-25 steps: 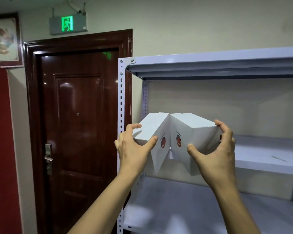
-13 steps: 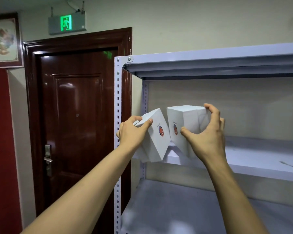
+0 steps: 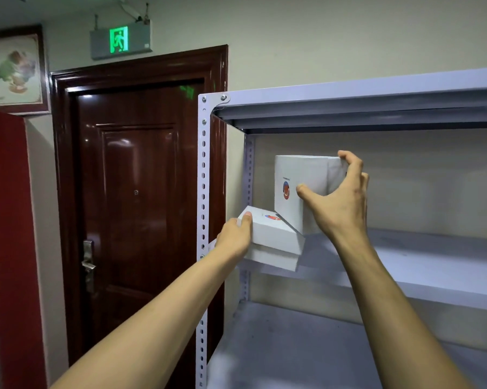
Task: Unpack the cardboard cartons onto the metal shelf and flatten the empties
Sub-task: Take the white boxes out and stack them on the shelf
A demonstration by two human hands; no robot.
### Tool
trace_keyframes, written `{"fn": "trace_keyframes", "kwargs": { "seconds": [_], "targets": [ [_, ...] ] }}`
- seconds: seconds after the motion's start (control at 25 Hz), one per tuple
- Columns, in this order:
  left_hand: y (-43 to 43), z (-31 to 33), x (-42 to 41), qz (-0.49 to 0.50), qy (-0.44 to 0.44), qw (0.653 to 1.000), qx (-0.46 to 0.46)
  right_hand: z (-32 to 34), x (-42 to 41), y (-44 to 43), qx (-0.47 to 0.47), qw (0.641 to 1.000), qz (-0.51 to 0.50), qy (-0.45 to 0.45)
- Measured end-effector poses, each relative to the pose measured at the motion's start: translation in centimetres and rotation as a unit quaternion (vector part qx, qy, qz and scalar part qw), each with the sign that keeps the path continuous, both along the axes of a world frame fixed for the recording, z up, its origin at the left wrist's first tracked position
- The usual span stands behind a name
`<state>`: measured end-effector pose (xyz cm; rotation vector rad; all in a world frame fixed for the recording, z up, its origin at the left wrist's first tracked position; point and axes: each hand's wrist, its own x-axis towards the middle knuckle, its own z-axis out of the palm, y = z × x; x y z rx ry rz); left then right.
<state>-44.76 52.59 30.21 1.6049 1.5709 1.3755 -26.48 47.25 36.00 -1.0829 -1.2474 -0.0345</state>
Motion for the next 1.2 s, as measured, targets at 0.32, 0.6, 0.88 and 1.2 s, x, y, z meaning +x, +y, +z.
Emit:
{"fn": "trace_keyframes", "kwargs": {
  "seconds": [0.32, 0.6, 0.88, 1.2],
  "targets": [
    [-0.3, -1.1, 0.2, -0.034, 0.063, 0.991, 0.113, -0.1, -0.7, 2.1, -0.022, 0.995, 0.008, 0.093],
    [-3.5, -1.1, 1.1, -0.087, 0.072, 0.979, 0.169, -0.3, -0.7, 2.8, -0.064, 0.988, 0.014, 0.138],
    [-2.8, -1.0, 0.4, -0.060, 0.023, 0.982, 0.177, -3.3, -1.1, 2.6, -0.089, 0.993, -0.016, 0.071],
    [-2.3, -1.8, -0.9, -0.055, -0.001, 0.979, 0.194, -7.2, -0.2, 2.7, -0.095, 0.994, 0.041, 0.047]
  ]
}}
